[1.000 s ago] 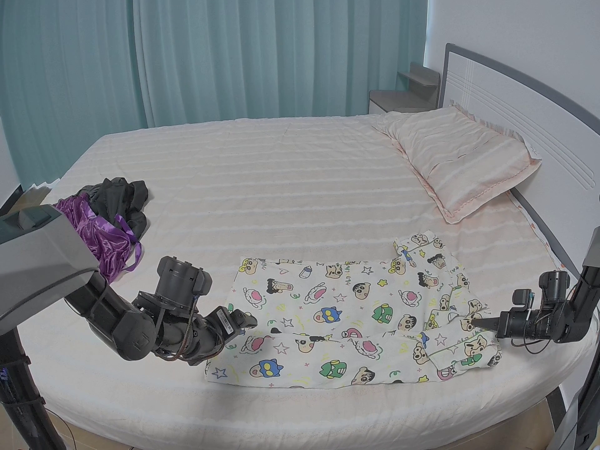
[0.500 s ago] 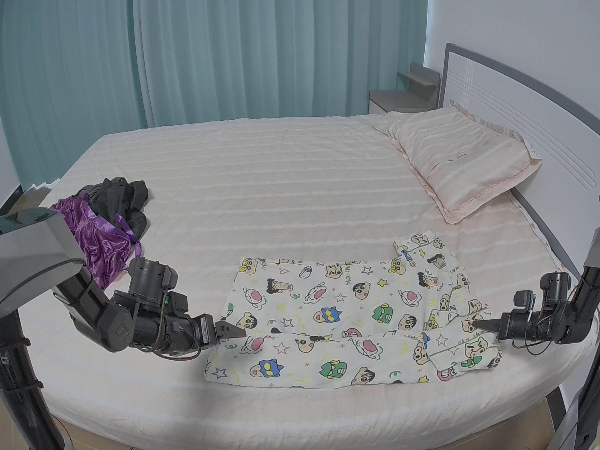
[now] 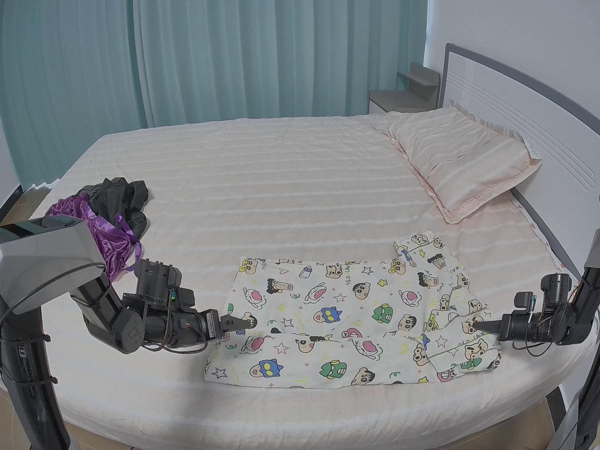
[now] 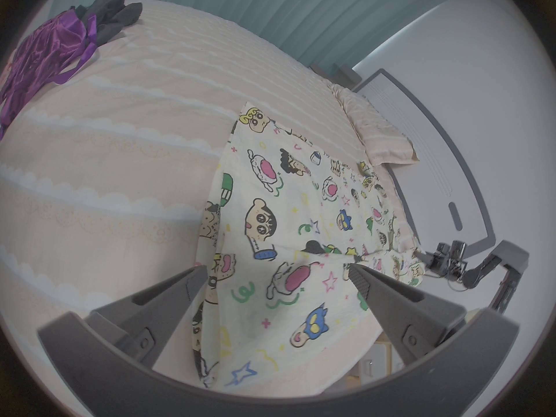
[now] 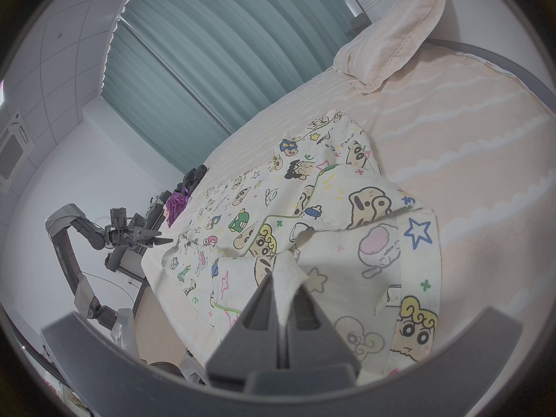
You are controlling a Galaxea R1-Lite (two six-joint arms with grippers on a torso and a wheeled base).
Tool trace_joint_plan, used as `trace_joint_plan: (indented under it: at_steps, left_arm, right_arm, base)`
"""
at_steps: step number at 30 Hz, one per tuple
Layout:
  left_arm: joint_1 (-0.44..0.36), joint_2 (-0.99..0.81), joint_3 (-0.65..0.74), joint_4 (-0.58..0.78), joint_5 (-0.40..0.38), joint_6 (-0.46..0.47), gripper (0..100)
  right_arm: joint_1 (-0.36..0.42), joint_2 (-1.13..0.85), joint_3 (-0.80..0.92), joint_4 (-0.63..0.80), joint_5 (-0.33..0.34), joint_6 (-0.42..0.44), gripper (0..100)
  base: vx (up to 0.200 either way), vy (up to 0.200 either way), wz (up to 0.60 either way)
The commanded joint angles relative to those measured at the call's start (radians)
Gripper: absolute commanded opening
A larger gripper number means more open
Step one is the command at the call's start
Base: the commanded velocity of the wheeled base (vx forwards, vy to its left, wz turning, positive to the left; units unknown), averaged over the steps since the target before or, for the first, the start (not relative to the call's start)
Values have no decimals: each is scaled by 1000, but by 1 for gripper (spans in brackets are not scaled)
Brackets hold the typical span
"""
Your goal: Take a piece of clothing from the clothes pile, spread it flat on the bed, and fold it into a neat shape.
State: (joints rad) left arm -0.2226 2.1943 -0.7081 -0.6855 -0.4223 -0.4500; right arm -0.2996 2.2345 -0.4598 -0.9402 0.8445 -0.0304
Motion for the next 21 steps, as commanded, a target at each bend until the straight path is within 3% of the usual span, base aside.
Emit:
trace_joint_plan:
  at_steps: [1, 18, 21]
  left_arm:
    - [-1, 53, 2, -2, 2, 39, 100]
    - [-26, 96, -48, -3, 5, 57, 100]
    - [-26, 114, -59, -3, 36, 57, 100]
  right_arm:
    - [0, 4, -2, 0, 1, 0, 0]
    - [-1, 4, -2, 0, 5, 3, 0]
    - [-4, 10, -2, 0, 5, 3, 0]
  base:
    - [0, 0, 0]
    - [0, 0, 0]
    - [0, 0, 0]
